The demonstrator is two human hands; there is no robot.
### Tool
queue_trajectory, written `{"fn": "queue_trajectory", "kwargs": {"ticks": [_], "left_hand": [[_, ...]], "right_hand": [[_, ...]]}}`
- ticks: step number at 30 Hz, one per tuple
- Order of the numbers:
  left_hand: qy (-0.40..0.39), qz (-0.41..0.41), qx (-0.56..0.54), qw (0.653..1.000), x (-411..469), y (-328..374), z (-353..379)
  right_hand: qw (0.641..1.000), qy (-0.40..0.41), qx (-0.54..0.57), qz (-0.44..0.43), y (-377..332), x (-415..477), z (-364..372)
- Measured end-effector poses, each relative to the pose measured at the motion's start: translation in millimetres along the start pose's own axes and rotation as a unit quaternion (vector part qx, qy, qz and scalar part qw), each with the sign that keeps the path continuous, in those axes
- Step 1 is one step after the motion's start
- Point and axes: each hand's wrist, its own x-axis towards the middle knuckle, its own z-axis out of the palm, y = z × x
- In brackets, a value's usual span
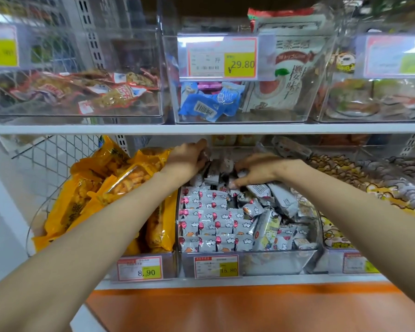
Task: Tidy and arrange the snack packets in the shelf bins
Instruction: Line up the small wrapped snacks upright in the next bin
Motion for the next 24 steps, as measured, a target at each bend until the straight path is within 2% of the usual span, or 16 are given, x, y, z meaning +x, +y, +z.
{"fn": "queue_trajectory", "kwargs": {"ticks": [2, 5, 6, 8, 11, 16, 24], "left_hand": [[-0.003, -0.012, -0.006, 1.000, -1, -1, -1], [-0.018, -0.027, -0.016, 0.999, -1, -4, -2], [-0.022, -0.032, -0.024, 0.999, 0, -5, -2], [-0.019, -0.046, -0.044, 0.998, 2, -8, -3], [-0.006, -0.062, -0.031, 0.998, 3, -10, -4], [0.011, -0.075, 0.022, 0.997, 3, -6, -3], [0.048, -0.085, 0.017, 0.995, 3, -3, 1]], "right_hand": [[0.999, 0.013, 0.034, 0.005, 0, 1, 2], [0.983, 0.096, 0.155, 0.010, -3, -2, 1], [0.980, 0.118, 0.159, 0.004, -4, -3, 1], [0.989, 0.111, 0.095, -0.030, -7, -2, -1], [0.994, 0.041, 0.011, -0.101, -20, 6, 1], [0.993, 0.027, -0.048, -0.105, -26, 14, -3], [0.993, 0.062, 0.035, -0.096, -10, 4, 3]]}}
